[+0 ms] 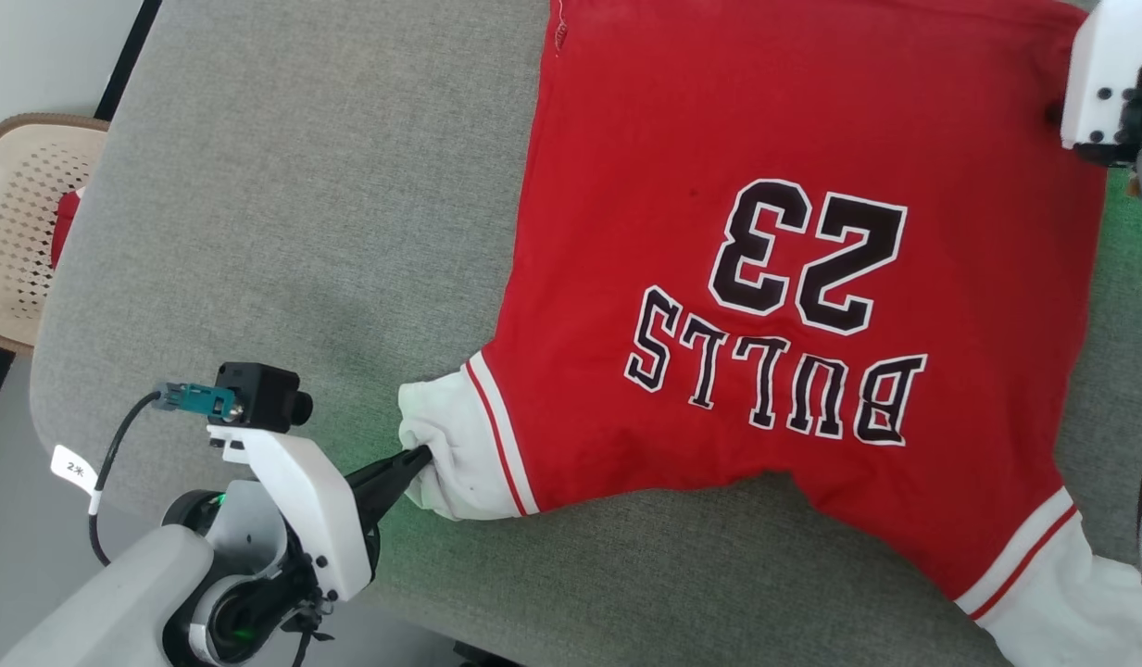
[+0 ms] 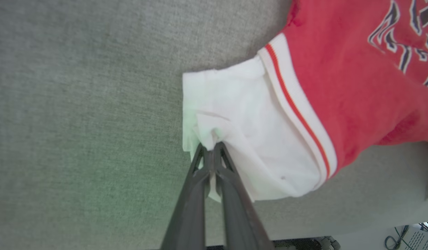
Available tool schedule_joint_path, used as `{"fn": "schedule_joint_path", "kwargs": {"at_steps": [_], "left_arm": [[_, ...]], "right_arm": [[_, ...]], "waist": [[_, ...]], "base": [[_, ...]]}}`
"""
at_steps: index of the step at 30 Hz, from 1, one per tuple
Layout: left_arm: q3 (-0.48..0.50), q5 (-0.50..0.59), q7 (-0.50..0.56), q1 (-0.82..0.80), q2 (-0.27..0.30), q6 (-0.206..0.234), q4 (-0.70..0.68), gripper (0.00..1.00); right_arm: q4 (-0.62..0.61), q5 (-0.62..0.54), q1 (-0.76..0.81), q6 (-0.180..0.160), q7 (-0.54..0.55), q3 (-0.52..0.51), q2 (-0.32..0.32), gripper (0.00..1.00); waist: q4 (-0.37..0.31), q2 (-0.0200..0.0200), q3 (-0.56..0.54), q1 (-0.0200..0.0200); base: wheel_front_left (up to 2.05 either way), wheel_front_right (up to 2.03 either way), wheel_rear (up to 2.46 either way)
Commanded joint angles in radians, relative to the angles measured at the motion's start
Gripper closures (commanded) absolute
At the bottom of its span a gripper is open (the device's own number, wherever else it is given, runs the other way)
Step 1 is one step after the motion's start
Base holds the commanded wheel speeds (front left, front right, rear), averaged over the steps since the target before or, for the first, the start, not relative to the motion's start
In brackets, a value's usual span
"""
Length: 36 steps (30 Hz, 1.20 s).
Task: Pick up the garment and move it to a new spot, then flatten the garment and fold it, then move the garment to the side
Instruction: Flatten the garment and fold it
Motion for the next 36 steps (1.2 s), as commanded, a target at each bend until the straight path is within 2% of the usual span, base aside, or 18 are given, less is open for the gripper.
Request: {"fn": "schedule_joint_path", "kwargs": {"at_steps": [1,9,14,18,22,25,29,33,36], "left_arm": [[0.003,0.012,-0.004,-0.017,-0.004,-0.005,0.009,1.00],[0.036,0.000,-0.030,0.017,0.042,0.012,0.010,1.00],[0.065,-0.012,-0.047,0.063,0.102,0.049,-0.022,1.00],[0.082,-0.024,-0.057,0.103,0.143,0.076,-0.058,1.00],[0.090,-0.034,-0.055,0.130,0.168,0.106,-0.088,1.00],[0.095,-0.040,-0.054,0.147,0.181,0.122,-0.109,1.00],[0.096,-0.041,-0.049,0.150,0.194,0.134,-0.126,1.00],[0.096,-0.040,-0.044,0.145,0.193,0.137,-0.135,1.00],[0.091,-0.036,-0.040,0.138,0.188,0.129,-0.135,1.00]], "right_arm": [[0.090,-0.015,0.117,0.000,-0.002,0.005,0.019,1.00],[0.068,0.048,0.072,0.000,-0.098,0.159,0.045,1.00],[-0.006,0.196,0.110,0.000,-0.111,0.330,0.046,1.00],[-0.166,0.343,0.204,0.000,-0.068,0.454,0.010,1.00],[-0.419,0.476,0.365,-0.001,0.020,0.521,-0.063,1.00],[-0.631,0.551,0.514,-0.001,0.103,0.505,-0.110,1.00],[-0.887,0.604,0.731,0.000,0.228,0.429,-0.128,1.00],[-1.080,0.593,0.930,0.000,0.312,0.333,-0.079,1.00],[-1.134,0.569,1.025,-0.001,0.309,0.282,-0.027,1.00]], "waist": [[-0.004,-0.0001,-0.004,0.0000],[-0.075,-0.0001,-0.057,0.0000],[-0.149,-0.0001,-0.107,0.0000],[-0.204,-0.0001,-0.141,0.0000],[-0.245,-0.0001,-0.168,0.0000],[-0.270,-0.0001,-0.183,0.0000],[-0.285,-0.0001,-0.194,0.0000],[-0.288,-0.0001,-0.194,0.0000],[-0.285,-0.0001,-0.190,0.0000]], "base": [[0.00,0.00,0.00],[0.00,0.00,0.00],[0.00,0.00,0.00],[0.00,0.00,0.00],[0.00,0.00,0.00],[0.00,0.00,0.00],[0.00,0.00,0.00],[0.00,0.00,0.00],[0.00,0.00,0.00]]}}
